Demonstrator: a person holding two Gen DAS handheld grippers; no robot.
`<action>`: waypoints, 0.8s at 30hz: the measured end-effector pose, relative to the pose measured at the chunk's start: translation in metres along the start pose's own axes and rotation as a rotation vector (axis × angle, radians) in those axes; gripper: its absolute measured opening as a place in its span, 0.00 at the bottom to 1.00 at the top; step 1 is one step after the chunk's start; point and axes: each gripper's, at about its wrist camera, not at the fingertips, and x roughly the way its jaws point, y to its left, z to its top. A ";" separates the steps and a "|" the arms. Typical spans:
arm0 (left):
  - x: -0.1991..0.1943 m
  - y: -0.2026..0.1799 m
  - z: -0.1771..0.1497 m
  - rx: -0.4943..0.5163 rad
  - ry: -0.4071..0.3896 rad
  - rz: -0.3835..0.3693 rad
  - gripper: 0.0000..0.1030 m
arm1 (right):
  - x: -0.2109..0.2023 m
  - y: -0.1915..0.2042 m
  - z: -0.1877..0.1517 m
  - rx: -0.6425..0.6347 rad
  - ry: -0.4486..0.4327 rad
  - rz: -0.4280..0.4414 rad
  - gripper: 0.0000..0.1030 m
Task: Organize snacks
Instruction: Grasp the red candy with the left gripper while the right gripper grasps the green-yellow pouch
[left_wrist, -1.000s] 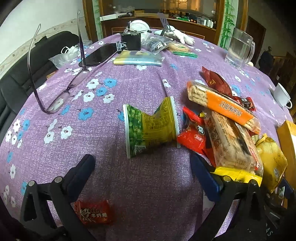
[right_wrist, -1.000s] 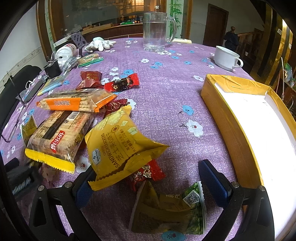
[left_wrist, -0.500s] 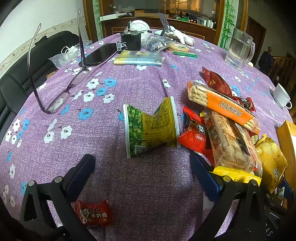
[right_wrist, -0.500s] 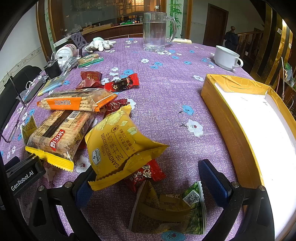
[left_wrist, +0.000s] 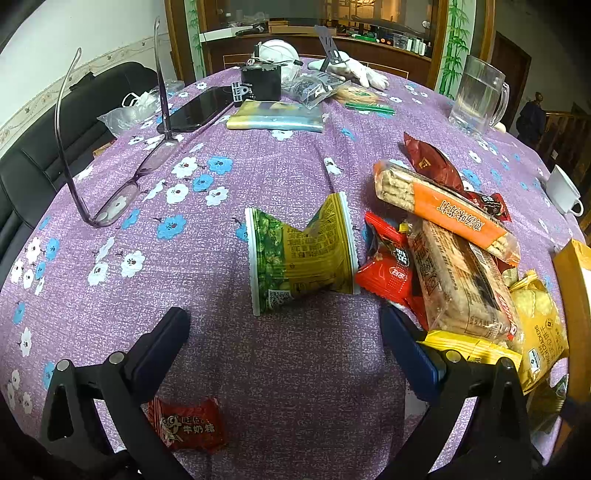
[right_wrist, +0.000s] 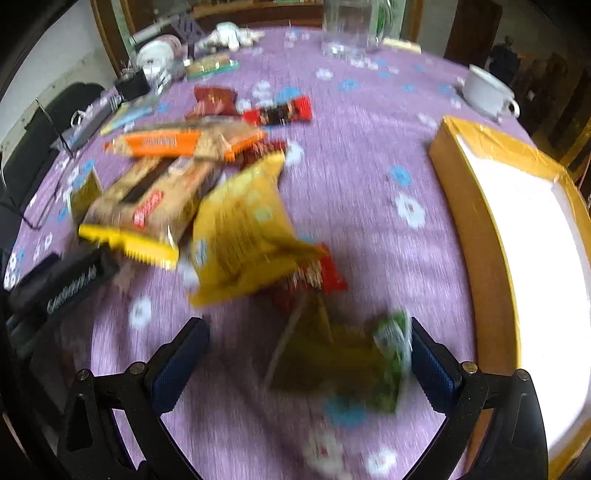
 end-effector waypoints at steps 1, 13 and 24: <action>0.000 0.000 0.000 -0.001 0.001 -0.002 1.00 | -0.008 -0.003 -0.004 0.013 -0.015 0.021 0.95; -0.004 0.007 0.002 0.161 0.094 -0.089 0.96 | -0.079 -0.013 -0.046 0.054 -0.168 0.092 0.95; -0.083 0.046 0.007 0.307 -0.071 -0.221 0.87 | -0.111 -0.013 -0.053 0.053 -0.256 0.175 0.87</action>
